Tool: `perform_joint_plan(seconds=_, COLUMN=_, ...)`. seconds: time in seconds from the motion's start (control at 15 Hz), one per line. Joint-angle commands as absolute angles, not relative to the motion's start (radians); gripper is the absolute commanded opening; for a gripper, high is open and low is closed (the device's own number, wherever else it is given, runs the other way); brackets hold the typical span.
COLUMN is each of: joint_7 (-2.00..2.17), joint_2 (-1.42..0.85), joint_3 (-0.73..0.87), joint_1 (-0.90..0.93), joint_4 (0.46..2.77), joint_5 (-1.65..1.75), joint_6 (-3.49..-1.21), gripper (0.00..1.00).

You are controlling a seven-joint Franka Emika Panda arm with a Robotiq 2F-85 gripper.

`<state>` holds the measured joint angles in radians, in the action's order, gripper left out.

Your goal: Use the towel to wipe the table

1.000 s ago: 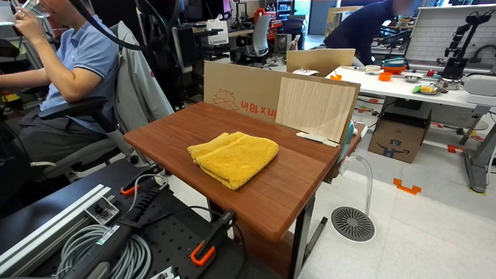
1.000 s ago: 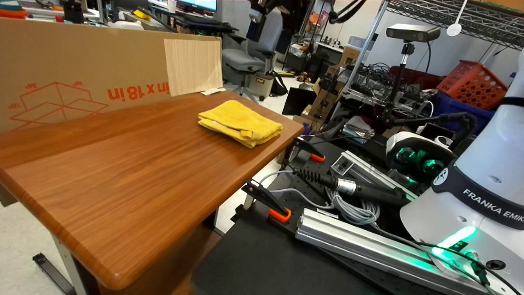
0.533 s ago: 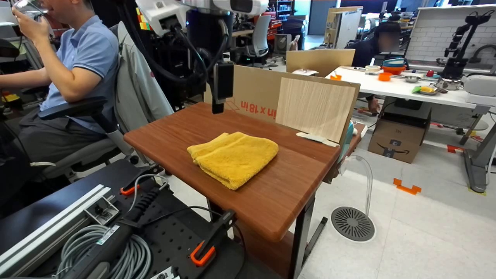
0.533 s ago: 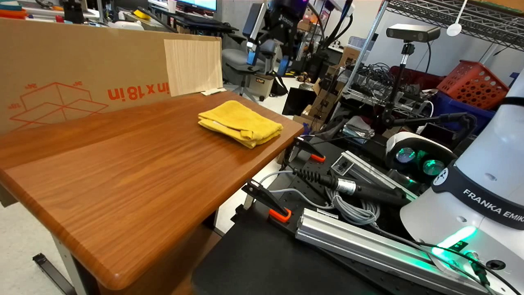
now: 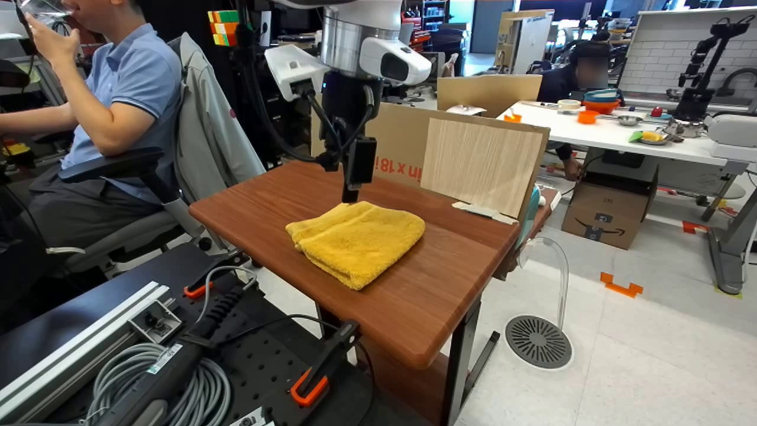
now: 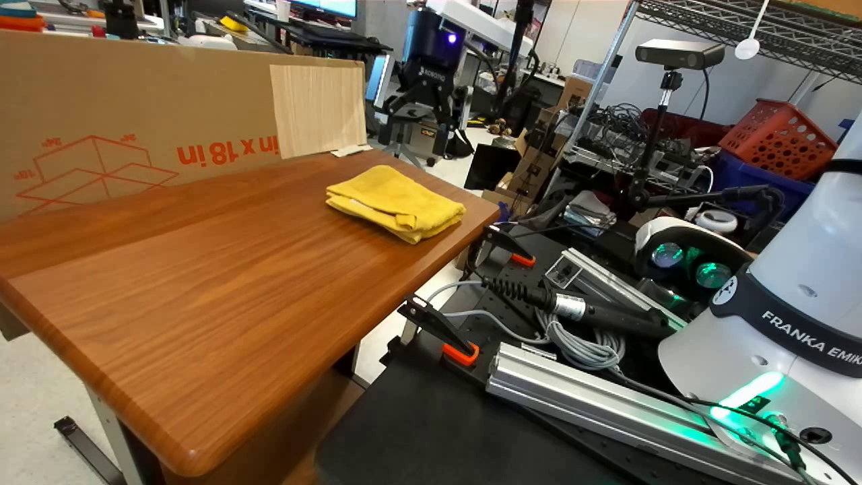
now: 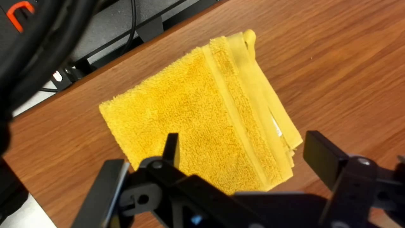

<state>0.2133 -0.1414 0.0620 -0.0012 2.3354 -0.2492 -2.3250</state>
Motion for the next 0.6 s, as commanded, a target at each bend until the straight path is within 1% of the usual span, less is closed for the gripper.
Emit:
perform_joint_plan(seconds=0.0, joint_7=0.215, joint_2=-0.139, joint_3=0.052, joint_1=-0.012, joint_4=2.336, joint_5=-0.246, joint_6=-2.323, gripper=1.00)
perform_joint_plan(seconds=0.13, joint_7=0.232, joint_2=-0.117, joint_3=0.042, joint_1=0.003, joint_4=2.361, joint_5=-0.236, joint_6=-2.338, gripper=1.00)
perform_joint_plan(seconds=0.27, joint_7=0.298, joint_2=-0.133, joint_3=0.028, joint_1=0.028, joint_4=2.401, joint_5=-0.223, joint_6=-2.455, gripper=1.00)
perform_joint_plan(seconds=0.53, joint_7=0.506, joint_2=-0.246, joint_3=0.034, joint_1=0.085, joint_4=2.432, joint_5=-0.088, joint_6=-2.619, gripper=1.00)
